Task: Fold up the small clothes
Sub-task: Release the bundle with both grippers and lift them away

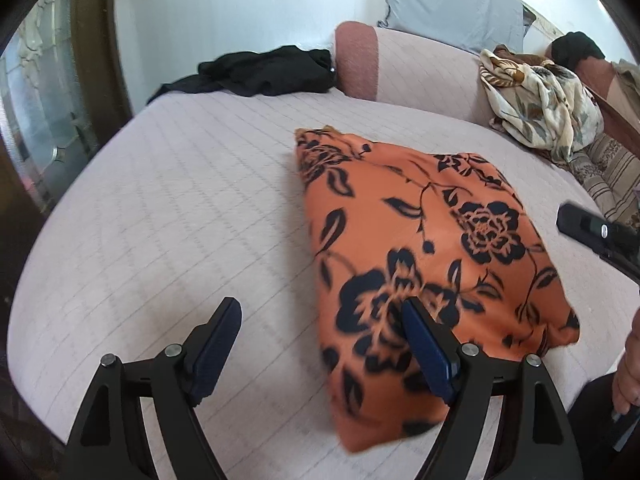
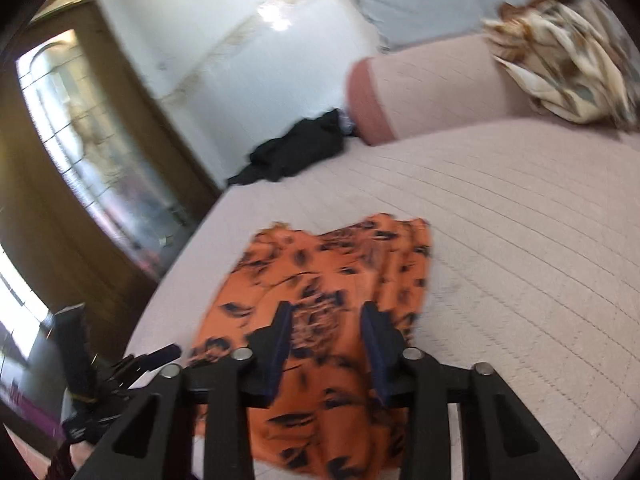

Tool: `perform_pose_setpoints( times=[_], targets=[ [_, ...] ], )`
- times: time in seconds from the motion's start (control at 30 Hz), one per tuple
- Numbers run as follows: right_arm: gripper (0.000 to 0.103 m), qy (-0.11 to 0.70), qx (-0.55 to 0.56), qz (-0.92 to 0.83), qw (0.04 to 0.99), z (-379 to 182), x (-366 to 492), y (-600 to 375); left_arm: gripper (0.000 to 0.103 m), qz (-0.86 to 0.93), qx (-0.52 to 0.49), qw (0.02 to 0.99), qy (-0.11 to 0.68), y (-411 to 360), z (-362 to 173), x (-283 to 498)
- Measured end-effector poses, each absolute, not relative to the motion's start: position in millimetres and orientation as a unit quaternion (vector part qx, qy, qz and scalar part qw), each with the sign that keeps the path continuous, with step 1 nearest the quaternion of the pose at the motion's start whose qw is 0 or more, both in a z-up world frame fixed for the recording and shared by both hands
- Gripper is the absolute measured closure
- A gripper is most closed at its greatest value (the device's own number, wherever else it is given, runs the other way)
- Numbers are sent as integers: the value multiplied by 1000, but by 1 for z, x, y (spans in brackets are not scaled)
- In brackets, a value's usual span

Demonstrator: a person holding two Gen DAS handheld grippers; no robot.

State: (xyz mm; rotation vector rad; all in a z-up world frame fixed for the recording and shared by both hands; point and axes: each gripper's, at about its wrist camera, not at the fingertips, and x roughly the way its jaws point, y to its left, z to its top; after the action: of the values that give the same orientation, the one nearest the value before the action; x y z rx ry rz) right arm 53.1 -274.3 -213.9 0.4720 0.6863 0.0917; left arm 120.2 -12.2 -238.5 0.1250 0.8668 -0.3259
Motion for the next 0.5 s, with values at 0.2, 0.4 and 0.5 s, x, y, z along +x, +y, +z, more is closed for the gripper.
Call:
perform_pose_setpoints(
  times=[0.2,0.4,0.5],
  targets=[
    [68,474,165,35,864,-262,65,-232,18,-142,118,886,426,-20,-257,117],
    [68,467,184,34,864,-250,56,-235,19,-126,110,890,424,-18,-241,111],
    [66,450,205,31,869,-236,38,-239,19,-106,124,899,408,-19,-224,98]
  ],
)
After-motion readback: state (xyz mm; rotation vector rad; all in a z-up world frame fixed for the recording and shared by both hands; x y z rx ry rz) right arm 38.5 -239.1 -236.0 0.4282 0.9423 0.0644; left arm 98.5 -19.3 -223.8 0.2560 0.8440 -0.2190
